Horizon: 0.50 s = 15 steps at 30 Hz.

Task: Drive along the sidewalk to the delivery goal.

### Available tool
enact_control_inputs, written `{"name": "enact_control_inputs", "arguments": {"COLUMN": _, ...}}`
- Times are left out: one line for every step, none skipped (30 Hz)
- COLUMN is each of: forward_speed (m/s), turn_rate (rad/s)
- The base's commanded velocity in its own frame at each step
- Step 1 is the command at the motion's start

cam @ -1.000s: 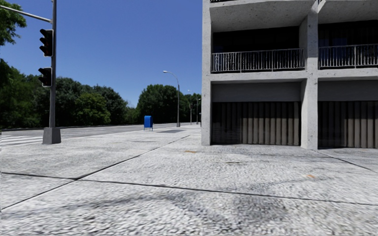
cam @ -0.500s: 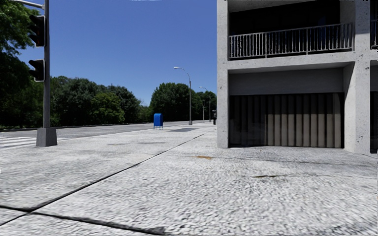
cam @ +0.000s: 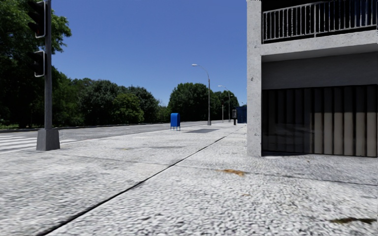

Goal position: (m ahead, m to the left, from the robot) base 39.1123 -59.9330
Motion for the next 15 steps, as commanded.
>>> {"name": "enact_control_inputs", "arguments": {"forward_speed": 2.00, "turn_rate": 0.00}}
{"name": "enact_control_inputs", "arguments": {"forward_speed": 2.00, "turn_rate": 0.00}}
{"name": "enact_control_inputs", "arguments": {"forward_speed": 2.00, "turn_rate": 0.00}}
{"name": "enact_control_inputs", "arguments": {"forward_speed": 2.00, "turn_rate": 0.00}}
{"name": "enact_control_inputs", "arguments": {"forward_speed": 2.00, "turn_rate": 0.00}}
{"name": "enact_control_inputs", "arguments": {"forward_speed": 2.00, "turn_rate": 0.00}}
{"name": "enact_control_inputs", "arguments": {"forward_speed": 2.00, "turn_rate": 0.00}}
{"name": "enact_control_inputs", "arguments": {"forward_speed": 2.00, "turn_rate": 0.00}}
{"name": "enact_control_inputs", "arguments": {"forward_speed": 2.00, "turn_rate": 0.00}}
{"name": "enact_control_inputs", "arguments": {"forward_speed": 2.00, "turn_rate": 0.00}}
{"name": "enact_control_inputs", "arguments": {"forward_speed": 2.00, "turn_rate": 0.00}}
{"name": "enact_control_inputs", "arguments": {"forward_speed": 2.00, "turn_rate": 0.00}}
{"name": "enact_control_inputs", "arguments": {"forward_speed": 2.00, "turn_rate": 0.00}}
{"name": "enact_control_inputs", "arguments": {"forward_speed": 2.00, "turn_rate": 0.00}}
{"name": "enact_control_inputs", "arguments": {"forward_speed": 2.00, "turn_rate": 0.00}}
